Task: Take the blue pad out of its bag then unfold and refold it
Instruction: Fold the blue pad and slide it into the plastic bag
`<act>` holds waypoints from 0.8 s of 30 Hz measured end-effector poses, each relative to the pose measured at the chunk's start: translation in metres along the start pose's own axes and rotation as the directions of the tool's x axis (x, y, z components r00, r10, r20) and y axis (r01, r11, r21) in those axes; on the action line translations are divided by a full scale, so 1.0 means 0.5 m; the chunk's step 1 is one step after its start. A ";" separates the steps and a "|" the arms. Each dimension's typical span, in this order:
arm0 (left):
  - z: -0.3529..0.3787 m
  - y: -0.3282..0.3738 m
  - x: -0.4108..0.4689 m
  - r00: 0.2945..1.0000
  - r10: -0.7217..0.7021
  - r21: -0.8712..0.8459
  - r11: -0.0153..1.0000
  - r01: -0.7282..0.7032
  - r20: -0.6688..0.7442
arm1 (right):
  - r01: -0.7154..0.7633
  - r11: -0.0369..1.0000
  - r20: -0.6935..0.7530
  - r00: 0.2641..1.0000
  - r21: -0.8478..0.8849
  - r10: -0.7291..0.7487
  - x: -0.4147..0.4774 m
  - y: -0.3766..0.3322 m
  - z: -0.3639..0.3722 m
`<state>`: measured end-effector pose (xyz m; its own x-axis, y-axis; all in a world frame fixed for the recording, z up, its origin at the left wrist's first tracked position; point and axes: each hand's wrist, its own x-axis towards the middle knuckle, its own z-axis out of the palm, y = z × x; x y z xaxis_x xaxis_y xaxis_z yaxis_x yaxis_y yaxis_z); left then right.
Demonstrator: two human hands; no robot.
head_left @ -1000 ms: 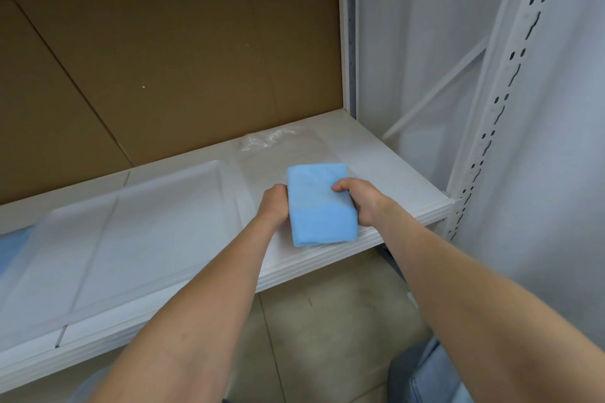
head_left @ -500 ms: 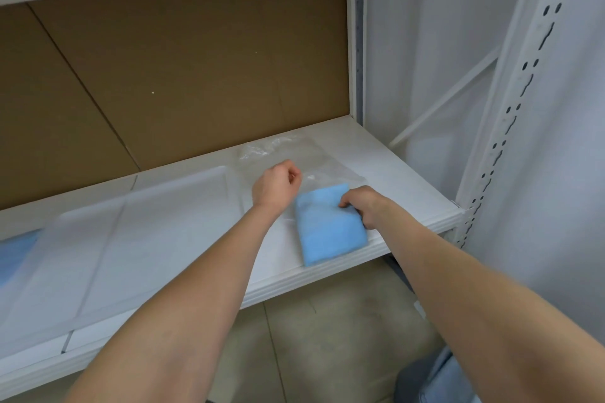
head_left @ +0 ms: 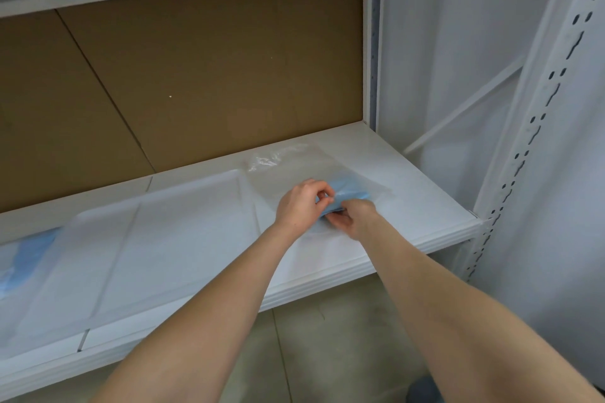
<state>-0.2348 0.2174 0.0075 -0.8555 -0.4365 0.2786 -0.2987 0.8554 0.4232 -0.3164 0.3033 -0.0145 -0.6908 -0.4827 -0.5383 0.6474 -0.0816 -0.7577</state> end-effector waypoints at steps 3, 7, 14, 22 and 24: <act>0.005 0.000 -0.004 1.000 0.022 -0.040 0.999 -0.023 -0.018 | 0.007 0.995 -0.043 0.999 0.104 -0.002 0.004 -0.009 0.002; 0.009 0.001 -0.006 0.995 0.070 -0.048 0.996 -0.074 -0.069 | 0.025 0.981 -0.086 0.996 0.192 -0.009 0.039 -0.014 0.019; 0.010 -0.026 0.003 0.995 0.085 0.019 0.996 -0.084 -0.060 | 0.032 0.990 -0.005 0.999 0.135 -0.032 0.087 -0.010 0.044; -0.002 -0.101 -0.020 0.899 -0.136 0.273 0.962 0.019 0.417 | 0.005 0.998 -0.107 0.994 0.056 0.001 0.043 -0.040 -0.018; -0.008 -0.110 -0.030 0.869 -0.189 0.318 0.947 0.039 0.457 | -0.001 0.999 -0.121 0.993 0.049 0.007 0.019 -0.050 -0.030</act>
<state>-0.2039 0.1759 -0.0162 -0.8803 -0.4139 -0.2320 -0.4509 0.8819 0.1375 -0.3441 0.3135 -0.0063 -0.7199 -0.3740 -0.5847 0.6635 -0.1238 -0.7378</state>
